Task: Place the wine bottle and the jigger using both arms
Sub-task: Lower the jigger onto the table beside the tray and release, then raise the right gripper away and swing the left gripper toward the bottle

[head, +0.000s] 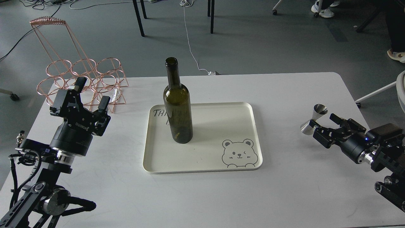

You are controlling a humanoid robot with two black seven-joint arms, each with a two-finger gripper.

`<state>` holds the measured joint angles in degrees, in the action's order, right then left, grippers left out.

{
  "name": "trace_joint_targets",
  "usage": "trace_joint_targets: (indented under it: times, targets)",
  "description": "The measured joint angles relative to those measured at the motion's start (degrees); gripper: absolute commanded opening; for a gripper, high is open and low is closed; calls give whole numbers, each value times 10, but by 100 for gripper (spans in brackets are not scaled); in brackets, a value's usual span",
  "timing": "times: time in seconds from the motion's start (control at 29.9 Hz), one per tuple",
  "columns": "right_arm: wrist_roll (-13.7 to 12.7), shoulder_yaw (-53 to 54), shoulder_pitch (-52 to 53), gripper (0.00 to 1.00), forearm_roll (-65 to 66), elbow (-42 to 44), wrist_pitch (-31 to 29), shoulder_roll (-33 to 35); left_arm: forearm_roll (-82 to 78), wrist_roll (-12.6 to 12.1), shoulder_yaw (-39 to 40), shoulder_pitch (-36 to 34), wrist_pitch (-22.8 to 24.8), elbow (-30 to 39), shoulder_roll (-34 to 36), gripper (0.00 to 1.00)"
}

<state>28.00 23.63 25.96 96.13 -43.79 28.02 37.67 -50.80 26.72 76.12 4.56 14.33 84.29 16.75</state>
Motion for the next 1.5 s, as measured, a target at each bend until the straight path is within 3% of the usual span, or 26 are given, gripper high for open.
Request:
trace_joint_targets:
  times: [0.17, 0.4, 0.54, 0.67, 0.9, 1.04, 1.37, 1.5]
  targets:
    - [0, 0, -34, 98, -2, -63, 0, 65, 0, 0, 0, 0, 0, 0, 0, 98]
    - [0, -1, -78, 98, -53, -269, 0, 175, 0, 0, -1, 0, 0, 0, 0, 98]
    - [0, 6, -61, 98, -164, -365, 0, 184, 0, 1, 0, 0, 0, 2, 3, 98]
    - [0, 11, 8, 98, -366, -430, -4, 176, 0, 8, 5, 0, 11, 10, 11, 98]
    - [0, 14, 147, 99, -658, -428, -90, 108, -7, 13, 6, 0, 15, 17, 38, 98]
    - [0, 21, 173, 99, -766, -417, -161, 57, -47, 13, 5, 1, 13, 36, 60, 98]
    - [0, 24, 102, 99, -830, -263, -392, -35, -283, 13, 6, 6, 13, 114, 131, 98]
    - [0, 22, 73, 99, -826, -248, -430, -42, -426, 13, 6, -12, 14, 127, 174, 98]
